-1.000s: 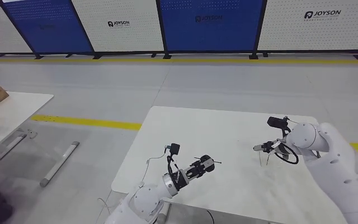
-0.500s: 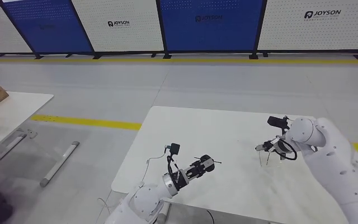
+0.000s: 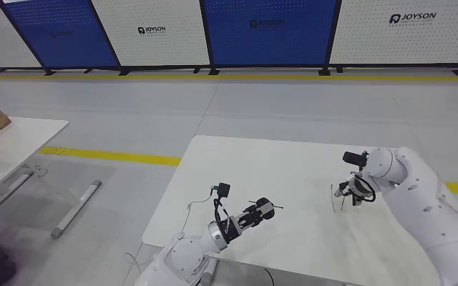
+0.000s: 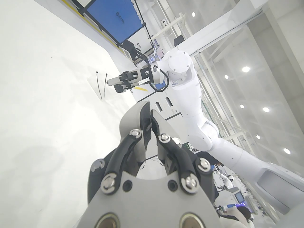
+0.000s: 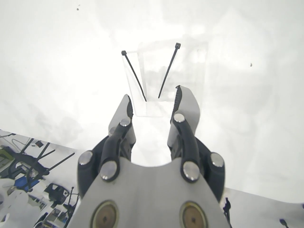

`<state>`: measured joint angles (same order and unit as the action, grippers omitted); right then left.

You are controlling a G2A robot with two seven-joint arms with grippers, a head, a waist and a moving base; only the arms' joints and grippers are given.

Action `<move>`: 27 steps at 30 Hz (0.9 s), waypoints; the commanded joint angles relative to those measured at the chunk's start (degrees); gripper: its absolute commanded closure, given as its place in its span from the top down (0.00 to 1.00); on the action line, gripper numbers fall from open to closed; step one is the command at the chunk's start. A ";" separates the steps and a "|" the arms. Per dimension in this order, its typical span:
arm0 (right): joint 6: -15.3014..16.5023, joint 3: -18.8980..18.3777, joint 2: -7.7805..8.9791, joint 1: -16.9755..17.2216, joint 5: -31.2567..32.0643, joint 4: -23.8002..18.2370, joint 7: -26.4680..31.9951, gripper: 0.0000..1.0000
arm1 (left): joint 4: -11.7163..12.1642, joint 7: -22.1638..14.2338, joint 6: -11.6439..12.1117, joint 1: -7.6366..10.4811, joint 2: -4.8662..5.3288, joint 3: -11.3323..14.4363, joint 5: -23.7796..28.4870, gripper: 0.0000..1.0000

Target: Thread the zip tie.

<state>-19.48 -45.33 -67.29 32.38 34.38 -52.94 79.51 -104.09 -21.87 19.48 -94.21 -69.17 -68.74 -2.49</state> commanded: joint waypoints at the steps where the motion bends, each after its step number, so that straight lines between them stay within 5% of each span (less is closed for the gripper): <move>1: 0.00 0.25 -0.55 -0.52 0.02 1.54 -0.28 0.38 | 0.00 0.00 0.00 0.00 0.00 0.00 0.00 0.00; 27: 0.00 4.18 -8.82 -7.16 2.74 19.91 -0.09 0.26 | 0.00 0.00 0.00 0.00 0.00 0.00 0.00 0.00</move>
<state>-19.48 -41.28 -75.82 25.47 37.02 -33.70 79.46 -104.09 -21.87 19.48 -94.21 -69.17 -68.74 -2.49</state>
